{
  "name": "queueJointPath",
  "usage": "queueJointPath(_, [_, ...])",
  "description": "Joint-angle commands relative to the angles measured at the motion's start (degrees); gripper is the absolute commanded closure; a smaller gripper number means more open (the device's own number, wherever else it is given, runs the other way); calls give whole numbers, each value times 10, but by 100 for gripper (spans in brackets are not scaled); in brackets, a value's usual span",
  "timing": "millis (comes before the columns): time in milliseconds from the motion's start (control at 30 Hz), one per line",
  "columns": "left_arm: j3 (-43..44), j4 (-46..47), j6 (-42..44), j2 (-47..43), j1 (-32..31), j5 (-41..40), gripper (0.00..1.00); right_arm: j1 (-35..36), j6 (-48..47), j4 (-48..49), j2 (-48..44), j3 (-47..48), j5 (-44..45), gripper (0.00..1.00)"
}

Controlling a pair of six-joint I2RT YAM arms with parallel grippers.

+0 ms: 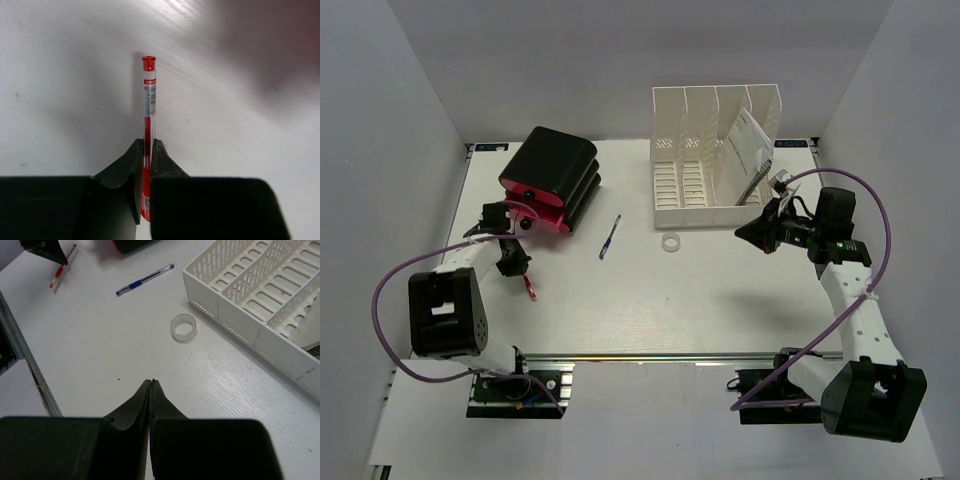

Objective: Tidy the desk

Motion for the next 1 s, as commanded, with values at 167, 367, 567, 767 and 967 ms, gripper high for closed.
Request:
queueJointPath(167, [26,-17,-81,-158,3,140,100,-1,-9,1,-10,10,-9,99])
queueJointPath(367, [44,35,-211,-206,10,188,100,-3,-9,1,-8,9,-9,99])
queueJointPath(567, [71,87,-349,-199,10,140,100,-3,-10,1,-8,9,-9,99])
queueJointPath(767, [103,79,-447,-173,10,71,100,-3,-11,1,-9,9,-6,99])
queueJointPath(967, [92,104,-516,-144,3,33,100,-3,-11,1,-6,9,-5,99])
